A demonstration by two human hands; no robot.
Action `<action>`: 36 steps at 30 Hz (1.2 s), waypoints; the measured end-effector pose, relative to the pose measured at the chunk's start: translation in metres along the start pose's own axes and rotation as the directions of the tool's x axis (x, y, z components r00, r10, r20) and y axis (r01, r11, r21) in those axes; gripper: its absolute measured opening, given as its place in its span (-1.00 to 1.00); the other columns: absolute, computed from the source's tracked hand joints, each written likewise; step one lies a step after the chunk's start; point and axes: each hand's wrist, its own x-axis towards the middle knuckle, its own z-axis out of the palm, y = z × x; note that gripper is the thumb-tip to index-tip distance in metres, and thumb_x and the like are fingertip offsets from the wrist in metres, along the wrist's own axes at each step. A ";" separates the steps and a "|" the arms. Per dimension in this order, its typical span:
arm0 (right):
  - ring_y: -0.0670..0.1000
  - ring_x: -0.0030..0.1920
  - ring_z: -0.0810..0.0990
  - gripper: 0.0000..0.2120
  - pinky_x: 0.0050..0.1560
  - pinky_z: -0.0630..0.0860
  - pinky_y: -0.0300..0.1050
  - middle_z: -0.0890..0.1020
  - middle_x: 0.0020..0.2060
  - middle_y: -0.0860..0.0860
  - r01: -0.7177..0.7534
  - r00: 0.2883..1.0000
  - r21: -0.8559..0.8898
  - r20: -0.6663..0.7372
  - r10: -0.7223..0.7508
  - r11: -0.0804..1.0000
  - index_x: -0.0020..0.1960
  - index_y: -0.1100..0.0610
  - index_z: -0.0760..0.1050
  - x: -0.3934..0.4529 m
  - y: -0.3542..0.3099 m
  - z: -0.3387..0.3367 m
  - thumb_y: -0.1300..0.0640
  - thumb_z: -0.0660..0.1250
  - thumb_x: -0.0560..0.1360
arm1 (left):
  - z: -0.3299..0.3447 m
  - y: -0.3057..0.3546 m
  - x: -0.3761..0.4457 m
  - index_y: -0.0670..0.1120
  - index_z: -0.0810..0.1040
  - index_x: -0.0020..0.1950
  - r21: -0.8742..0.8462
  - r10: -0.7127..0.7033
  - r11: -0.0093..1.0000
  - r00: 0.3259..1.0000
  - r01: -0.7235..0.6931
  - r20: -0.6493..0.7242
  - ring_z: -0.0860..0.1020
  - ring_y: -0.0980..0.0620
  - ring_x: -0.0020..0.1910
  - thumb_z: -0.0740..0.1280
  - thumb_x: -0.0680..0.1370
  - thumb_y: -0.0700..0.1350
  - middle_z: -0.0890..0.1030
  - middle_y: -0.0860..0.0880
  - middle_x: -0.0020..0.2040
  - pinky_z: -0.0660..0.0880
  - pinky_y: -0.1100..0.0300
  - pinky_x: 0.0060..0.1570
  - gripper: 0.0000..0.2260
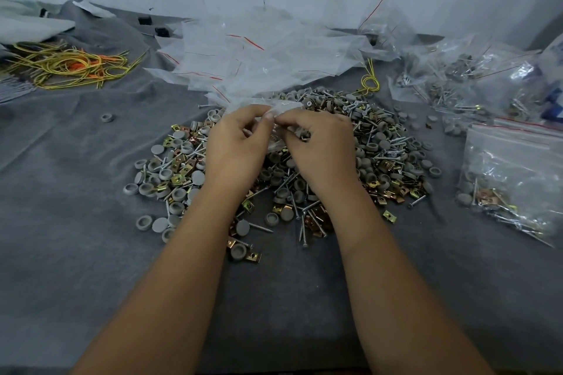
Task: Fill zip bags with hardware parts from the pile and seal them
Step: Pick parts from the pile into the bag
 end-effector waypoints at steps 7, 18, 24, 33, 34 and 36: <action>-0.17 -0.09 0.64 -0.85 0.05 0.57 -0.10 0.70 -0.13 -0.14 -0.092 0.990 0.311 -0.074 0.120 0.946 -0.01 0.06 0.69 0.001 0.000 -0.003 0.23 0.41 0.47 | -0.002 -0.007 0.002 0.17 0.63 -0.05 0.027 -0.008 1.000 0.994 0.011 -0.113 0.38 0.19 -0.49 0.29 0.60 -0.02 0.49 0.07 -0.43 0.36 0.15 -0.41 -0.86; -0.02 0.13 0.37 -0.79 0.09 0.06 -0.06 0.57 -0.13 -0.19 -0.088 0.966 -0.272 0.212 0.149 0.958 -0.10 -0.14 0.64 0.005 0.008 -0.005 0.12 0.28 0.46 | -0.001 -0.011 0.004 0.04 0.61 0.03 0.234 -0.036 0.970 0.991 0.065 -0.125 0.46 0.08 -0.42 0.25 0.61 -0.03 0.52 0.02 -0.36 0.30 0.18 -0.40 -0.86; 0.03 0.25 0.31 -0.84 0.19 0.01 0.04 0.52 0.02 -0.16 0.096 0.919 -0.397 0.388 0.072 0.913 0.03 -0.20 0.61 0.002 0.009 -0.001 -0.12 0.34 0.47 | 0.001 -0.013 0.005 0.11 0.55 -0.08 0.179 -0.121 0.974 0.987 0.138 -0.106 0.38 0.22 -0.56 0.24 0.61 -0.03 0.45 0.07 -0.47 0.18 0.20 -0.47 -0.88; -0.03 0.09 0.44 -0.94 0.07 0.04 -0.08 0.56 -0.20 -0.19 0.041 0.970 -0.306 0.240 0.035 0.951 -0.09 -0.10 0.59 0.003 0.010 -0.002 0.04 0.37 0.46 | 0.001 -0.012 0.003 0.12 0.50 -0.04 0.167 -0.114 0.978 0.991 0.124 -0.068 0.44 0.07 -0.46 0.24 0.60 -0.03 0.50 0.04 -0.39 0.37 0.13 -0.40 -0.93; -0.05 0.03 0.49 -0.94 0.07 0.08 -0.10 0.58 -0.22 -0.18 0.007 0.980 -0.268 0.194 0.047 0.963 -0.10 -0.09 0.58 0.004 0.010 -0.003 0.06 0.37 0.45 | 0.001 -0.012 0.003 0.12 0.49 -0.03 0.178 -0.103 0.977 0.993 0.113 -0.066 0.46 0.06 -0.43 0.24 0.59 -0.03 0.51 0.03 -0.38 0.39 0.10 -0.39 -0.94; -0.06 -0.09 0.57 -0.92 0.20 0.28 -0.04 0.59 -0.27 -0.16 -0.061 0.990 -0.153 0.119 0.079 0.986 -0.14 -0.06 0.55 0.005 0.010 -0.005 0.11 0.39 0.44 | 0.001 -0.011 0.001 0.13 0.46 -0.04 0.209 -0.081 0.974 0.995 0.091 -0.059 0.48 0.06 -0.41 0.24 0.59 -0.04 0.51 0.03 -0.37 0.40 0.10 -0.38 -0.95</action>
